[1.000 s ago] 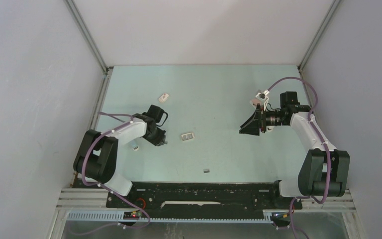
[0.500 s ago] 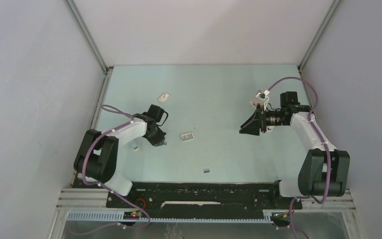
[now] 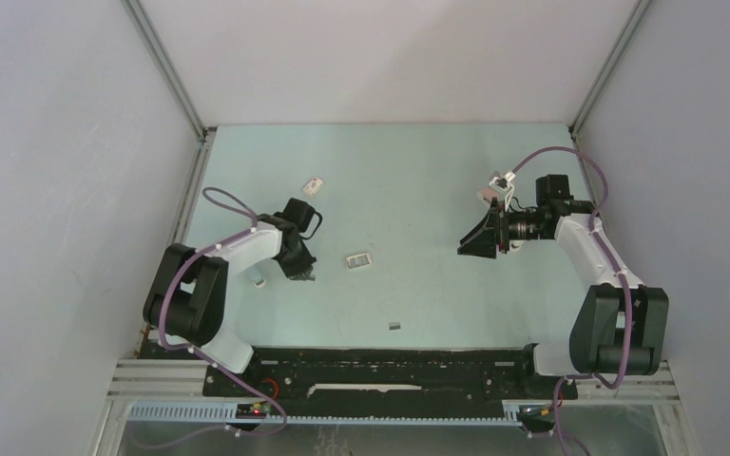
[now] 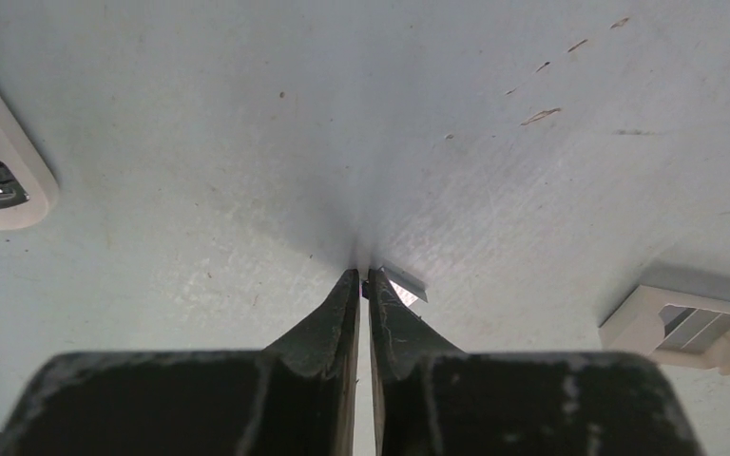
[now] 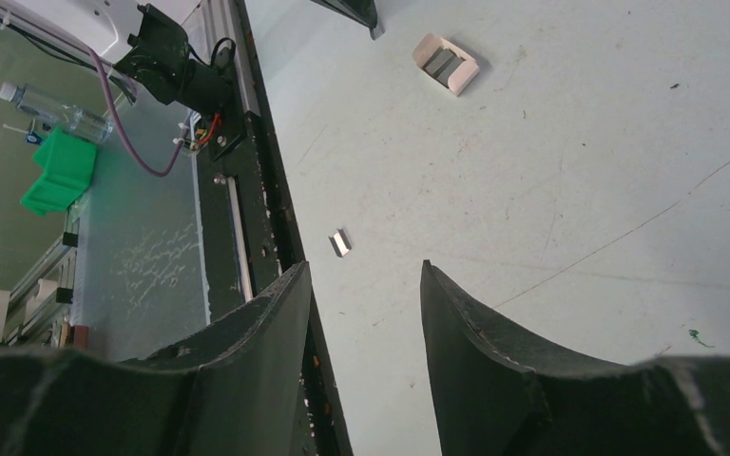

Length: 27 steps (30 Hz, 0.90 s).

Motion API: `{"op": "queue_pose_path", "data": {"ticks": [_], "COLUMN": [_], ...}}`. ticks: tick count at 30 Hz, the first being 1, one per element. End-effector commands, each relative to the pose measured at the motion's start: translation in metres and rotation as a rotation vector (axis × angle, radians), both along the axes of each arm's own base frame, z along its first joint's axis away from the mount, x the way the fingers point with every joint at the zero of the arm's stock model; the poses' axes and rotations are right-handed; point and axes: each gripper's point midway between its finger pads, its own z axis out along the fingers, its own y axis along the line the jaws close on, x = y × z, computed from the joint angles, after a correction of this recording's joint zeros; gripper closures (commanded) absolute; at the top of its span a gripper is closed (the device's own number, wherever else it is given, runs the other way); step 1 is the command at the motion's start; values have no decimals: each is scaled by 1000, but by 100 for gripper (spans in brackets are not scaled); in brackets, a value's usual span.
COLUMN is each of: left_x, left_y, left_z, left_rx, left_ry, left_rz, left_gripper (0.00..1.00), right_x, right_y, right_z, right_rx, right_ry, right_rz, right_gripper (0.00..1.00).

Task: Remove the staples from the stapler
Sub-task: Adjust the stapler at the center of the board.

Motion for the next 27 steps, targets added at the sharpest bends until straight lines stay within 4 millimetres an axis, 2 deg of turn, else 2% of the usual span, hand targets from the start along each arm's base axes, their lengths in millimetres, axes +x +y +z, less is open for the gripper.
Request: {"op": "queue_pose_path", "data": {"ticks": [1,10,15,23,27], "left_x": [3,8,9,7,7], "left_y": [11,11,12,12,11], "left_z": [7,29,43,59,64], "left_rx": [64,59,48,29,16], "left_ry": [6,-59,-104,-156,-185], "left_rz": [-49,-89,-100,-102,-89], "left_gripper": [87,84,77,74,68], "right_x": [1,1,1,1,1], "right_y": [0,0,0,0,0], "right_z": [8,8,8,8,8], "right_rx": [14,14,13,15,16], "right_ry": [-43,-44,-46,-46,-45], "right_rz": [8,8,8,9,10], "right_gripper": [45,45,45,45,45]}}
